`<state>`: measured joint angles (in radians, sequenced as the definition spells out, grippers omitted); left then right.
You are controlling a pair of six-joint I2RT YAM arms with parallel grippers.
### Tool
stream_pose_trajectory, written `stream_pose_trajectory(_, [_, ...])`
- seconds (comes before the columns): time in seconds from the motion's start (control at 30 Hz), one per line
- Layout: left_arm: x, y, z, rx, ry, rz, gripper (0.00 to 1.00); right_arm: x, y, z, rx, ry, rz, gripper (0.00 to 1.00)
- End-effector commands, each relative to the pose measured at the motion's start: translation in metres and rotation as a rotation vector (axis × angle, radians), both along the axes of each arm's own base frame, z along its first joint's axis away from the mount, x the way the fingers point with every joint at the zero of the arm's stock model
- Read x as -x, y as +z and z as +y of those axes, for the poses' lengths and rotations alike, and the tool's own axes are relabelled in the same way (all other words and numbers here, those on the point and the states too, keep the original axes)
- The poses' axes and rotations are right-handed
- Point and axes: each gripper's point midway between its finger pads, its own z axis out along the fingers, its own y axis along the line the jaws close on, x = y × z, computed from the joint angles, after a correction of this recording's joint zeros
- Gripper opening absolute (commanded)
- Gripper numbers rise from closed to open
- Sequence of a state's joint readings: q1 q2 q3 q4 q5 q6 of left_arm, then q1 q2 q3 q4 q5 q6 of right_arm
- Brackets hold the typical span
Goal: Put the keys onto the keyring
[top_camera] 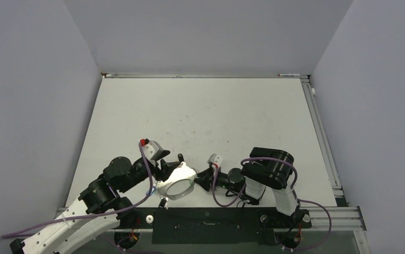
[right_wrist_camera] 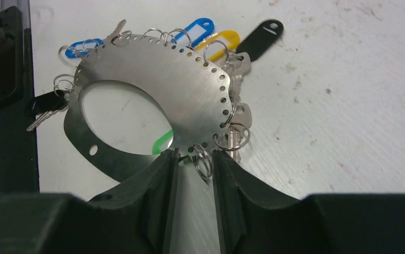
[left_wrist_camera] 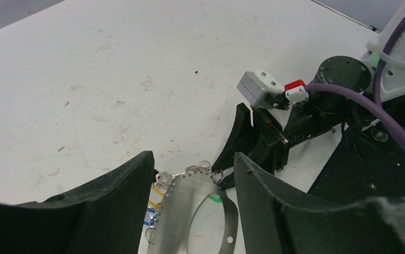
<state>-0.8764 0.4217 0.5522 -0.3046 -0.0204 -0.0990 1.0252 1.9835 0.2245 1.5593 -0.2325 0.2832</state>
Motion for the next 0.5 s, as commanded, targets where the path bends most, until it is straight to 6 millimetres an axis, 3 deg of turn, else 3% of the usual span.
stream_pose_trajectory(0.0, [0.006, 0.001, -0.006, -0.011, -0.058, -0.023, 0.54, 0.006, 0.018, 0.003, -0.069, 0.028, -0.106, 0.42])
stream_pose_trajectory(0.1, [0.008, -0.001, -0.008, -0.016, -0.072, -0.015, 0.55, 0.003, 0.031, -0.003, -0.064, 0.010, -0.143, 0.63])
stream_pose_trajectory(0.17, [0.008, -0.003, -0.008, -0.025, -0.079, -0.011, 0.56, 0.000, 0.050, -0.002, -0.068, 0.012, -0.177, 0.65])
stream_pose_trajectory(0.3, [0.010, -0.003, -0.007, -0.053, -0.095, -0.024, 0.58, -0.004, 0.066, -0.006, 0.046, 0.022, -0.204, 0.65])
stream_pose_trajectory(0.47, [0.014, -0.017, -0.014, -0.145, -0.187, -0.057, 0.59, -0.019, 0.100, -0.037, 0.073, -0.111, -0.259, 0.64])
